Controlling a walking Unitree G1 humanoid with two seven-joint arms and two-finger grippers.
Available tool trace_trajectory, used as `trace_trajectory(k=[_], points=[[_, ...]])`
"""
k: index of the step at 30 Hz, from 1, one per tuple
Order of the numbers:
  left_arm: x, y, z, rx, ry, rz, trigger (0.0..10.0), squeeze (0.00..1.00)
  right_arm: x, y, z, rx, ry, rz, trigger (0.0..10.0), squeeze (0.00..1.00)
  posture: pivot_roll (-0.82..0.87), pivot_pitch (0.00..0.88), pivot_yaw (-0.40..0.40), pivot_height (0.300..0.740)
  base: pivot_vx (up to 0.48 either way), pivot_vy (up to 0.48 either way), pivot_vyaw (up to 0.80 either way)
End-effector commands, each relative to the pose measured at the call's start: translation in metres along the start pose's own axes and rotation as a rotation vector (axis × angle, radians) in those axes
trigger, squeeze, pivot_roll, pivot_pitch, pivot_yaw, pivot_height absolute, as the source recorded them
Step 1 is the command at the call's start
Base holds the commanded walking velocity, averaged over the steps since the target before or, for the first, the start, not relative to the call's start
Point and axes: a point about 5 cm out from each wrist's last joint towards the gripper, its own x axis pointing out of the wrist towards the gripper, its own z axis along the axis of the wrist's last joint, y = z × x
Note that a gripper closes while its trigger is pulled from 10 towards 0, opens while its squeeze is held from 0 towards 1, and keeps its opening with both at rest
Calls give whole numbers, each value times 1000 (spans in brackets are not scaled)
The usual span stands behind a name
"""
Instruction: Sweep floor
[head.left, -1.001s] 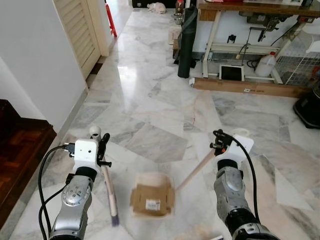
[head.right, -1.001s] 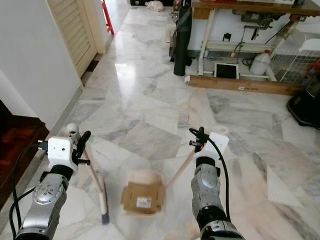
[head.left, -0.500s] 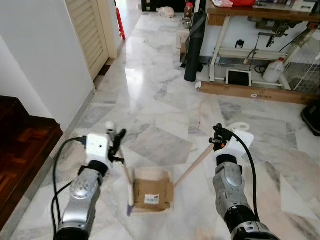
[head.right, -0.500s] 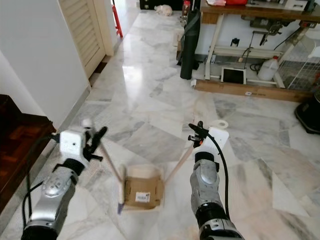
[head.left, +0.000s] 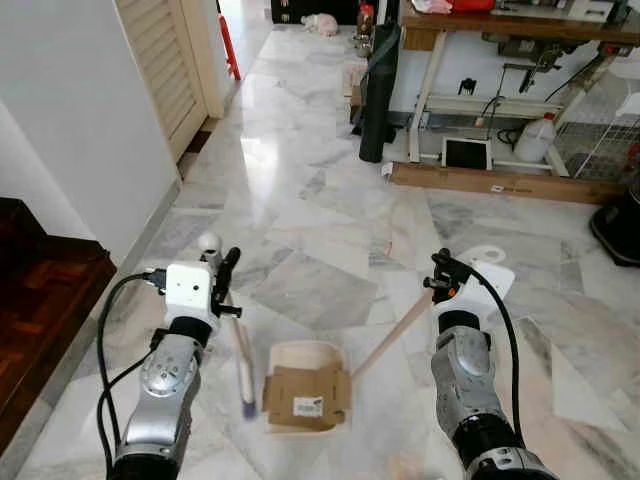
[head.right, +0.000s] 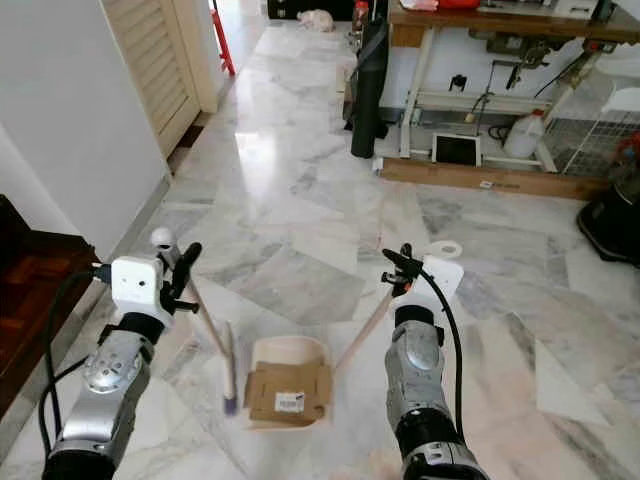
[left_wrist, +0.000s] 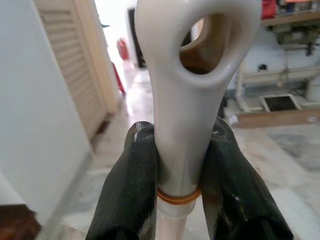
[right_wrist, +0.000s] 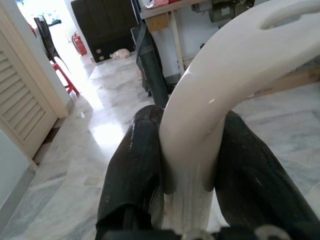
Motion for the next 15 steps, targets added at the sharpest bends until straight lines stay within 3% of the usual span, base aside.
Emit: trace_trajectory(k=[1, 6, 15], points=[[-2, 2, 4, 49, -42, 2, 10000, 0, 2, -1, 9, 8, -41, -10, 10000, 0, 130, 0, -7, 740, 0, 0, 0], [2, 5, 4, 19, -52, 31, 10000, 0, -1, -3, 10, -32, -55, 3, 10000, 0, 126, 0, -10, 740, 0, 0, 0], [5, -3, 4, -8, -57, 9, 10000, 0, 0, -5, 18, -94, -87, 42, 10000, 0, 115, 0, -26, 740, 0, 0, 0]])
